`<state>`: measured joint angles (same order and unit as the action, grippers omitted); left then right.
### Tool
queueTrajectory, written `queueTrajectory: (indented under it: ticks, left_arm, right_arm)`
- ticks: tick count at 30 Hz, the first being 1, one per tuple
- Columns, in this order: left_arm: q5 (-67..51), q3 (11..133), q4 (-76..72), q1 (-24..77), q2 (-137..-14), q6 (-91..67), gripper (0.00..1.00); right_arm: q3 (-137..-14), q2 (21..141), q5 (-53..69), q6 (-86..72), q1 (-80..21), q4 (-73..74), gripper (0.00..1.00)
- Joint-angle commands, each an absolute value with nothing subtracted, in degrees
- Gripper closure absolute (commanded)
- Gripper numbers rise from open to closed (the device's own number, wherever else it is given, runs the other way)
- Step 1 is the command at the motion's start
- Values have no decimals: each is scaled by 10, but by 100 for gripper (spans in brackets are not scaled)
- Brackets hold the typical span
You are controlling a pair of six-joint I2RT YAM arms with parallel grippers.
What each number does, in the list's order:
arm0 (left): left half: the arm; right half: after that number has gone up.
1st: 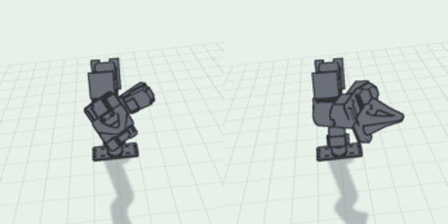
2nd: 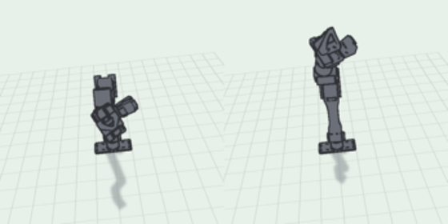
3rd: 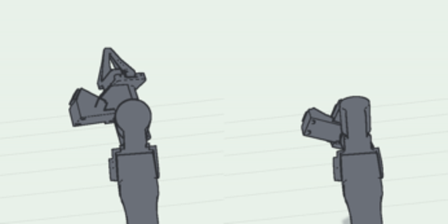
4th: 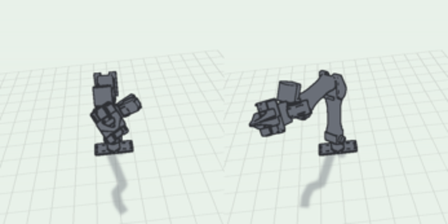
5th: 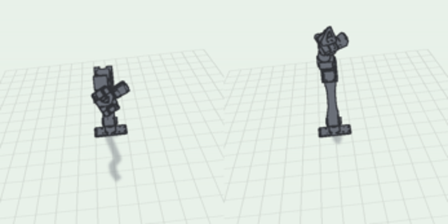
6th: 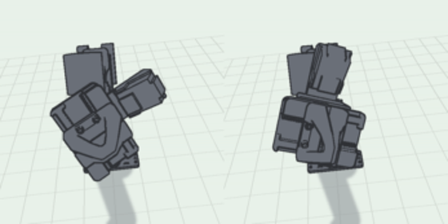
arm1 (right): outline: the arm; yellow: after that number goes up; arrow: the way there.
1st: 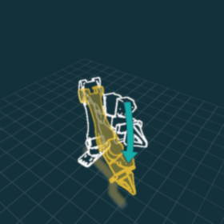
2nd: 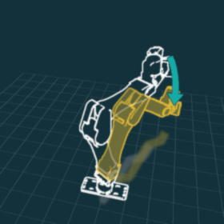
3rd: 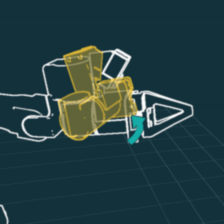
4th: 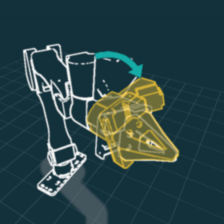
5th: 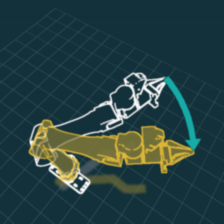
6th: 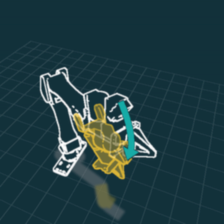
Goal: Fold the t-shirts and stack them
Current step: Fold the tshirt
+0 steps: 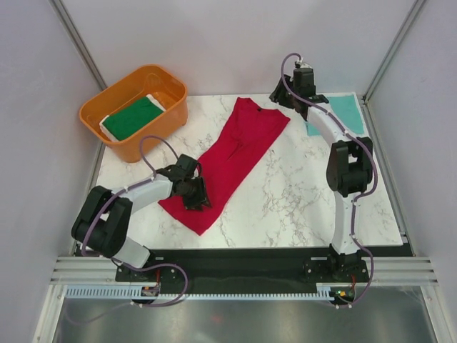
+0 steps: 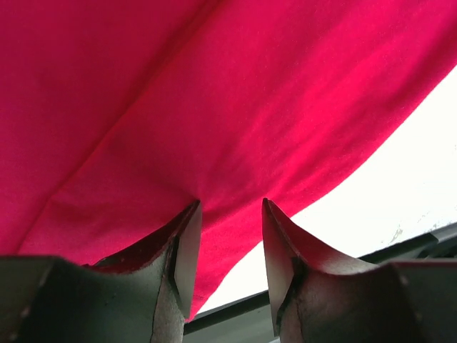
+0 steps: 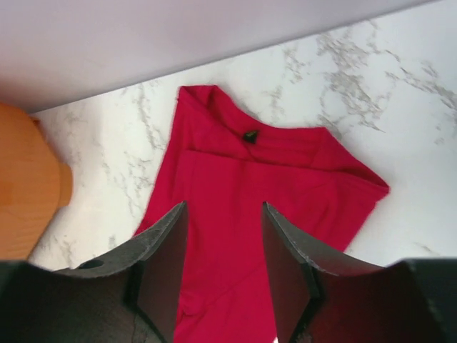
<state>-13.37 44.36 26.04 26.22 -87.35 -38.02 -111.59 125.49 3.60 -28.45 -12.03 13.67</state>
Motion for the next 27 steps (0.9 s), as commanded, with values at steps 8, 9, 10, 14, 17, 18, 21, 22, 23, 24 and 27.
queueTrajectory:
  ticks: [8, 9, 10, 14, 17, 18, 21, 22, 23, 24, 27]
  left_arm:
    - [-68, 402, 262, 395, -854, -554, 52]
    - [-67, 399, 262, 402, -852, -561, 52]
    - [-67, 397, 262, 407, -846, -566, 52]
    - [-69, 397, 262, 423, -838, -585, 52]
    - [-72, 410, 263, 428, -845, -585, 53]
    - [-74, 411, 263, 430, -847, -587, 53]
    - [-75, 408, 263, 441, -854, -599, 53]
    - [-72, 407, 262, 448, -854, -603, 53]
    - [-69, 408, 263, 452, -855, -610, 52]
    - [-69, 409, 263, 454, -859, -613, 53]
    - [-82, 425, 263, 466, -867, -629, 52]
  right_arm:
    - [-1048, 1294, 77, -307, -62, 108, 53]
    - [-1047, 1306, 82, -307, -61, 102, 53]
    - [-1048, 1313, 93, -308, -58, 99, 54]
    - [-1070, 1353, 129, -303, -53, 89, 56]
    - [-1085, 1381, 136, -303, -53, 85, 56]
    - [-1088, 1390, 136, -304, -53, 84, 56]
    - [-1098, 1408, 127, -305, -52, 90, 57]
    - [-1100, 1412, 123, -305, -52, 93, 58]
    - [-1106, 1416, 120, -304, -51, 94, 59]
    - [-1111, 1425, 118, -304, -50, 94, 60]
    - [-1147, 1455, 122, -304, -47, 95, 79]
